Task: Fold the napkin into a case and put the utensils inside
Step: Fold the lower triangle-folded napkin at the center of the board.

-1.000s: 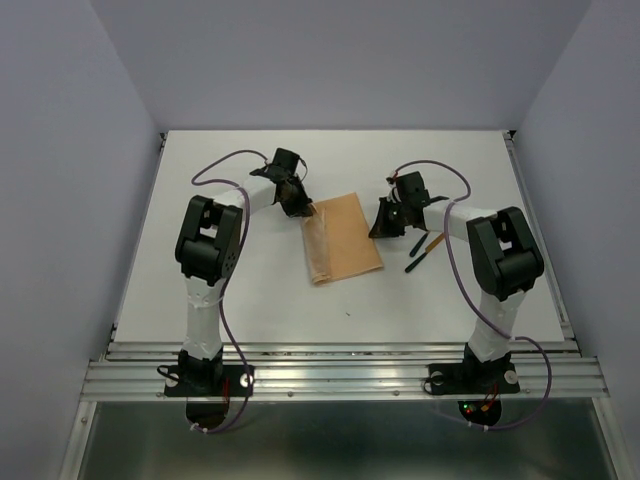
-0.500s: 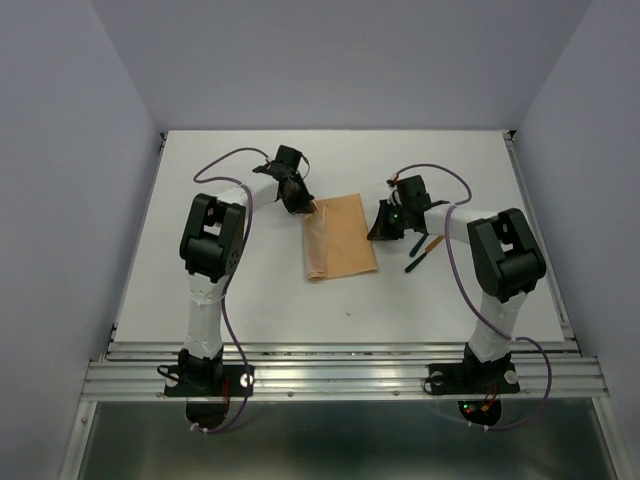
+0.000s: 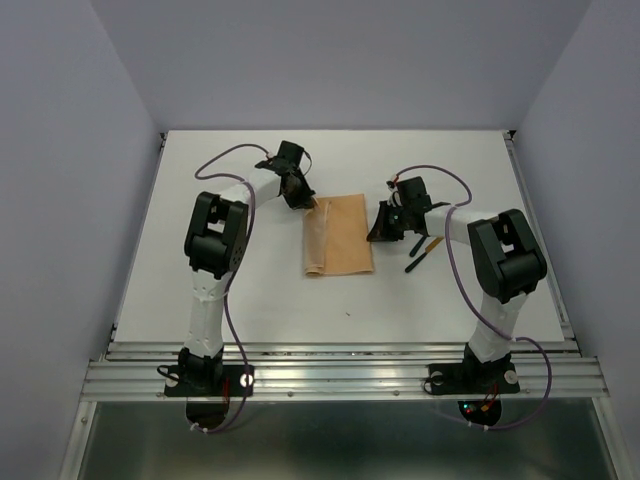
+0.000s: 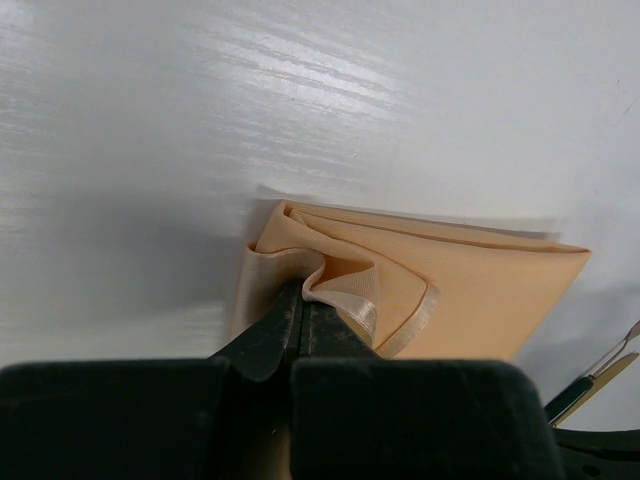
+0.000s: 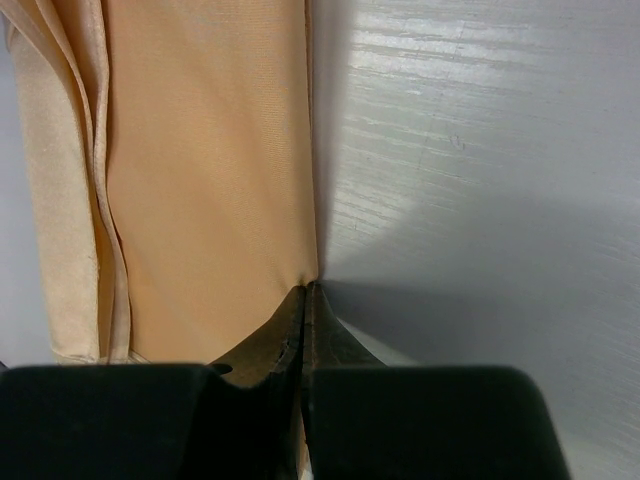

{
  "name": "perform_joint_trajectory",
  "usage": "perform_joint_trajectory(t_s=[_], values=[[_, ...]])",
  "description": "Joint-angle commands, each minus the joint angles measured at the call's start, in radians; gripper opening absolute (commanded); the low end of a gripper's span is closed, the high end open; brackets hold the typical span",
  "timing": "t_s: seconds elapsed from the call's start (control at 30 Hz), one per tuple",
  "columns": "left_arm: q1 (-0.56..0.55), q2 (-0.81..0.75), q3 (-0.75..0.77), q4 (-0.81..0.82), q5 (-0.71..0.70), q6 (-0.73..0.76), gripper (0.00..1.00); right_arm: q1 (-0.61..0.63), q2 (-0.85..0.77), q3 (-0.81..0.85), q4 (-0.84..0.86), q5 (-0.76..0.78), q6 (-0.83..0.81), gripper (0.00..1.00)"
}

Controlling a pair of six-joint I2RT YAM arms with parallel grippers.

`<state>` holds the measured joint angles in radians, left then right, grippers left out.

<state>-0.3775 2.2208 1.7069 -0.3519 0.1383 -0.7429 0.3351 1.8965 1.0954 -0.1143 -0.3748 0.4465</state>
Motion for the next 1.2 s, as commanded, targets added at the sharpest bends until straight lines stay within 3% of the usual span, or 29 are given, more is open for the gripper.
perform_joint_trajectory(t_s=[0.0, 0.17, 0.23, 0.27, 0.3, 0.37, 0.4, 0.47, 0.9, 1.17], values=[[0.008, 0.02, 0.065, -0.028, -0.029, -0.003, 0.0, 0.008, -0.017, -0.038, -0.039, 0.008, -0.009, 0.01], [0.009, 0.036, 0.082, -0.027, -0.002, 0.025, 0.0, 0.008, -0.019, -0.034, -0.038, -0.003, -0.006, 0.01], [0.008, 0.034, 0.08, -0.029, 0.014, 0.04, 0.0, 0.008, -0.025, -0.019, -0.039, -0.004, 0.0, 0.11], [0.006, 0.031, 0.077, -0.029, 0.018, 0.043, 0.0, 0.008, -0.037, -0.011, -0.038, -0.003, 0.001, 0.23], [0.006, 0.025, 0.07, -0.029, 0.021, 0.051, 0.0, 0.008, -0.043, 0.009, -0.039, -0.001, 0.003, 0.29], [0.006, 0.019, 0.06, -0.029, 0.02, 0.06, 0.0, 0.008, -0.065, 0.032, -0.039, 0.007, 0.012, 0.36], [0.005, 0.016, 0.056, -0.029, 0.02, 0.065, 0.0, 0.008, -0.071, 0.044, -0.039, 0.013, 0.015, 0.45], [0.005, 0.008, 0.045, -0.025, 0.02, 0.073, 0.0, 0.008, -0.077, 0.087, -0.036, 0.017, 0.027, 0.51], [0.002, 0.016, 0.039, -0.029, 0.035, 0.08, 0.0, 0.149, 0.144, 0.351, 0.024, -0.082, 0.123, 0.57], [0.002, 0.005, 0.037, -0.032, 0.038, 0.079, 0.0, 0.171, 0.239, 0.388, 0.045, -0.136, 0.156, 0.57]])
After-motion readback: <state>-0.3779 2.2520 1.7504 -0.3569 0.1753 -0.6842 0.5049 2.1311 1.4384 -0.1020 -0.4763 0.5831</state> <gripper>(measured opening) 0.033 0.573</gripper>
